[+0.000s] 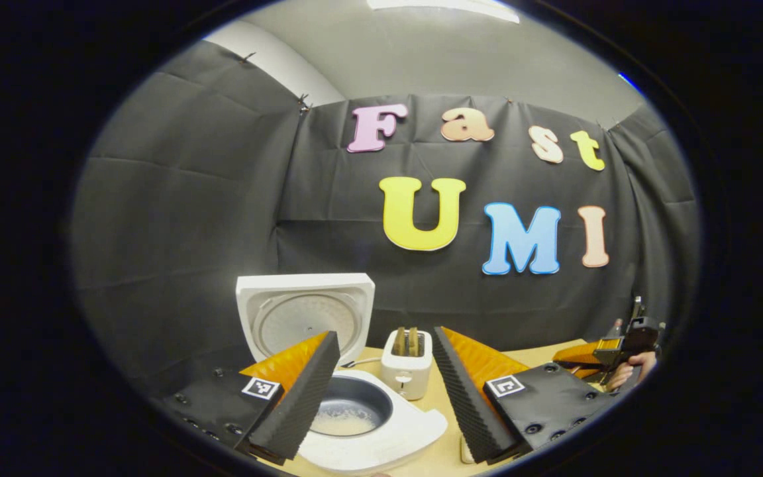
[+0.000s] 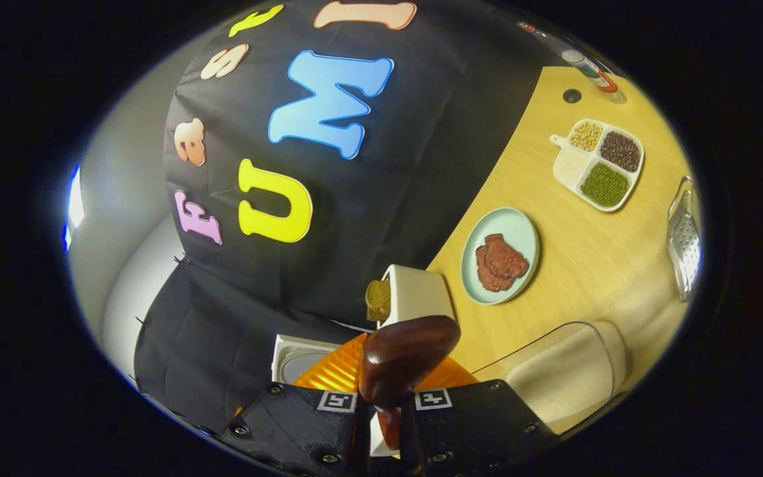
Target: Close the left gripper, press the button to open the rice cooker; take a wooden spoon from the chopstick holder with the right hand, scoop a spoonful of rice and pour it into the rice cooker, then put the wooden spoon back into the chopstick holder.
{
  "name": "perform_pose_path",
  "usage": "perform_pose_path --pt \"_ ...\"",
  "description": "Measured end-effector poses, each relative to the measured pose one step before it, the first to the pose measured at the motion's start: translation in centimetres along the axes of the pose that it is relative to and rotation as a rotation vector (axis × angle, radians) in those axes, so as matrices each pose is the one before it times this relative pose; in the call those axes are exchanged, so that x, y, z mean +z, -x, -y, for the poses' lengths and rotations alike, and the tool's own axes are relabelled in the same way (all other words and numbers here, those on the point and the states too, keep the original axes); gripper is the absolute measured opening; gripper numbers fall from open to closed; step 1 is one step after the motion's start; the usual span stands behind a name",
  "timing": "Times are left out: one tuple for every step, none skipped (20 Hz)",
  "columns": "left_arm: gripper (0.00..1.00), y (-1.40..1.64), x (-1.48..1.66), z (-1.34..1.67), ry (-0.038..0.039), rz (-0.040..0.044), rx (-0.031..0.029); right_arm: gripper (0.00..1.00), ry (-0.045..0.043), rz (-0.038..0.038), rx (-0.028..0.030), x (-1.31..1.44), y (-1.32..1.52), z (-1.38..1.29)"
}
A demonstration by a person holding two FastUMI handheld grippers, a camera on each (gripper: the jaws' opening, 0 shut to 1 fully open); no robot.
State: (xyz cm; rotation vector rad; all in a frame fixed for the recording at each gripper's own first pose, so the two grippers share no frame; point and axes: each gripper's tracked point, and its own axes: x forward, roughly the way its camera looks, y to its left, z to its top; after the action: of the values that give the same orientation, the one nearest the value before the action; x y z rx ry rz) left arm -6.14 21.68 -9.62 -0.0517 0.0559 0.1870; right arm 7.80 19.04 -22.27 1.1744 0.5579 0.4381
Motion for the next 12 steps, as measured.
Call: perform_pose_path --pt "0.96 0.003 0.024 -0.497 0.00182 -0.00001 0.00604 0.17 -0.00986 -0.01030 0.02256 -0.417 -0.755 -0.955" --pt "0.96 0.023 0.000 -0.525 0.00061 -0.00104 0.00667 0.17 0.00396 -0.01466 0.01461 -0.444 -0.792 -0.656" --pt "0.96 -0.029 -0.029 -0.457 0.00101 -0.00135 0.00319 0.17 0.00616 -0.01557 0.01211 -0.600 -0.999 -0.758" --pt "0.96 0.175 -0.027 -0.351 0.00010 0.00047 0.00053 0.17 0.00303 -0.01428 0.01227 -0.452 -0.969 -0.648" --pt "0.96 -0.041 -0.025 -0.391 -0.00338 0.00125 0.00296 0.17 -0.00166 -0.01276 0.01031 -0.640 -0.853 -0.748" --pt "0.96 0.201 0.047 -0.468 -0.00353 0.00129 0.00343 0.17 0.00269 -0.01226 0.00815 -0.424 -0.839 -0.534" --pt "0.96 0.103 0.158 -0.373 -0.00301 0.00383 0.00424 0.17 0.00690 -0.01311 0.00623 -0.496 -0.725 -0.732" --pt "0.96 0.207 0.174 -0.253 -0.00144 0.00516 0.00243 0.17 0.00832 -0.01448 0.00577 -0.471 -0.827 -0.484" --pt "0.96 0.094 0.120 -0.254 -0.00012 0.00294 0.00152 0.17 0.00895 -0.01232 0.00636 -0.606 -0.930 -0.485" --pt "0.96 0.095 0.007 -0.312 -0.00149 -0.00064 0.00419 0.17 0.00619 -0.01079 0.00502 -0.603 -0.859 -0.254" --pt "0.96 0.115 -0.219 -0.411 -0.00097 -0.00344 0.00408 0.17 0.00321 -0.00992 0.00473 -0.539 -0.883 -0.402" --pt "0.96 0.061 -0.140 -0.330 0.00106 -0.00119 0.00454 0.17 0.00211 -0.00794 0.00402 -0.410 -0.982 -0.518"
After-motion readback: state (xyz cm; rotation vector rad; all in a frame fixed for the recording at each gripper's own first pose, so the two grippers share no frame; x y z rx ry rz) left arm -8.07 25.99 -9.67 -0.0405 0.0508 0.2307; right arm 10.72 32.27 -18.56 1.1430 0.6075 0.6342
